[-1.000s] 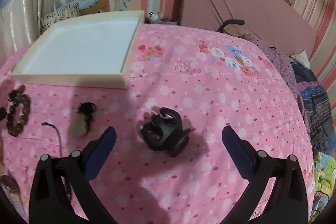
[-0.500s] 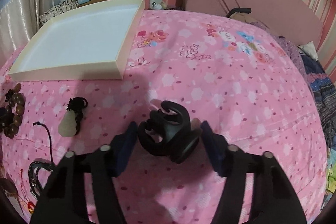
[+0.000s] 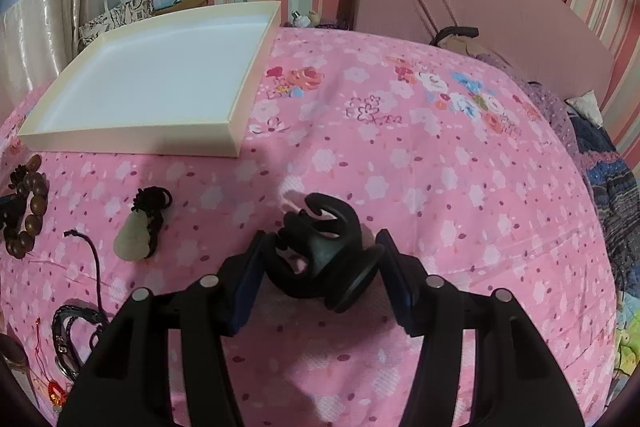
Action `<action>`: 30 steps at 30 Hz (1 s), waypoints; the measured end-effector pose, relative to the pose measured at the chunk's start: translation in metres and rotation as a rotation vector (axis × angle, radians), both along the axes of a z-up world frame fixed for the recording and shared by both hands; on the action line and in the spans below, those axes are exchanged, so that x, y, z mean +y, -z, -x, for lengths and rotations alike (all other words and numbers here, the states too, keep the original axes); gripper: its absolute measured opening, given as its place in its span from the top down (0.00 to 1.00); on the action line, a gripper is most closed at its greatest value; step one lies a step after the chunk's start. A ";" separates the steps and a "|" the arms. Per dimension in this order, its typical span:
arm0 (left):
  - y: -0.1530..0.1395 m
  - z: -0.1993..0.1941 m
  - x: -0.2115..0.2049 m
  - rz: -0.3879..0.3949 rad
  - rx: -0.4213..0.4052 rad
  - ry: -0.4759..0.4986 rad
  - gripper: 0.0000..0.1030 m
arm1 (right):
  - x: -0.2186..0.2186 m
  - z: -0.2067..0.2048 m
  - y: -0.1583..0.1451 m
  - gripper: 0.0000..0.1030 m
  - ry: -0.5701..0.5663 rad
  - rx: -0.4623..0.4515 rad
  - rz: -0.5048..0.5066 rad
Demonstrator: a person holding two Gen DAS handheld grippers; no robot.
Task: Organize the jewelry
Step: 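Carry the bracelet and claw clip into the white tray and open both grippers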
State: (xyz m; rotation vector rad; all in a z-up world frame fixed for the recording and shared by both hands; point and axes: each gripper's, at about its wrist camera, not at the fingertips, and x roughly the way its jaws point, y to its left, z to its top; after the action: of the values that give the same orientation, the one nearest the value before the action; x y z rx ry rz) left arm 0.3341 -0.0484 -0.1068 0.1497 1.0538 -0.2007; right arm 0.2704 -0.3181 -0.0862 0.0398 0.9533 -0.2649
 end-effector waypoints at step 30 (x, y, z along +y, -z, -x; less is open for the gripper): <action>-0.125 0.022 -0.054 0.080 -0.265 0.175 0.83 | 0.038 -0.048 -0.083 0.46 -0.067 -0.114 -0.086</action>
State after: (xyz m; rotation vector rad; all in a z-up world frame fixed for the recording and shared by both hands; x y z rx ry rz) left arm 0.3122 -0.1025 0.0185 0.1909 0.7673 -0.3710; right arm 0.3180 -0.2799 -0.0036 0.1008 0.8502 -0.1582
